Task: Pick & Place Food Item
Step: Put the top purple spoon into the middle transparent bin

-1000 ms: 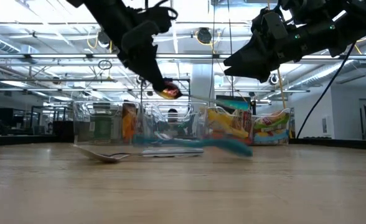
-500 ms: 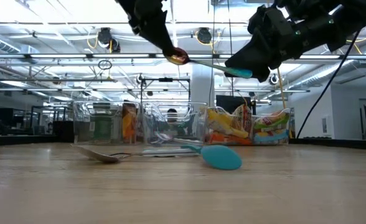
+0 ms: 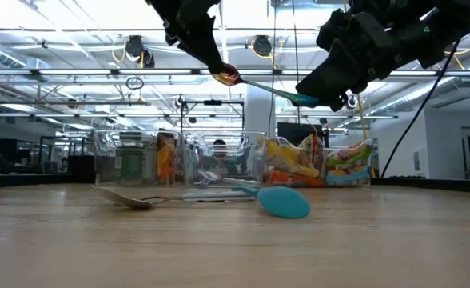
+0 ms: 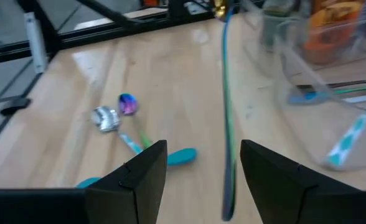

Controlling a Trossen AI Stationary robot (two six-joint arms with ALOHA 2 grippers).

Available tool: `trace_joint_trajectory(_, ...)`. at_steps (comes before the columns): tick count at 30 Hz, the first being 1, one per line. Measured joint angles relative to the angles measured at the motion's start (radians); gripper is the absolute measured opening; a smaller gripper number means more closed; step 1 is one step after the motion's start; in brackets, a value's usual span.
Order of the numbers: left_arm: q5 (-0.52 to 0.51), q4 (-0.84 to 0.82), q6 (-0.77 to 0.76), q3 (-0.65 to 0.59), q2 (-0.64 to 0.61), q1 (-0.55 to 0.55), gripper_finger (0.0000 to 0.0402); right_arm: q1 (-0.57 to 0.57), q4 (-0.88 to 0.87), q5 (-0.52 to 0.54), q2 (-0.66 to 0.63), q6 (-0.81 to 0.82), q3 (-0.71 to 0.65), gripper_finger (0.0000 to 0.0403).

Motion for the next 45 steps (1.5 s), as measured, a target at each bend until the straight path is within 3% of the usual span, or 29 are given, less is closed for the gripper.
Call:
trace_joint_trajectory(5,0.004,0.0,-0.018,-0.001,0.0,0.001,0.0009,-0.001,0.002,0.058,0.0,-0.018,0.0,0.0195)
trace_joint_trajectory(9,0.006,0.0,-0.019,-0.001,0.0,0.001,0.0006,-0.001,0.002,0.061,0.0,-0.058,0.0,0.0171)
trace_joint_trajectory(21,0.009,0.0,-0.023,-0.001,0.0,0.0,0.0008,-0.001,0.001,0.065,0.0,-0.124,0.0,0.001)
trace_joint_trajectory(27,0.0,0.028,-0.001,-0.003,0.0,0.0,0.0005,-0.001,-0.001,0.066,0.0,-0.14,0.0,0.0005)
trace_joint_trajectory(35,-0.008,0.187,0.09,-0.003,-0.001,-0.003,0.0007,-0.001,-0.005,0.066,0.001,-0.146,-0.002,0.0002)
trace_joint_trajectory(45,-0.003,0.36,0.143,-0.001,-0.003,-0.006,0.001,0.0,0.125,0.06,0.058,-0.141,-0.003,0.0001)
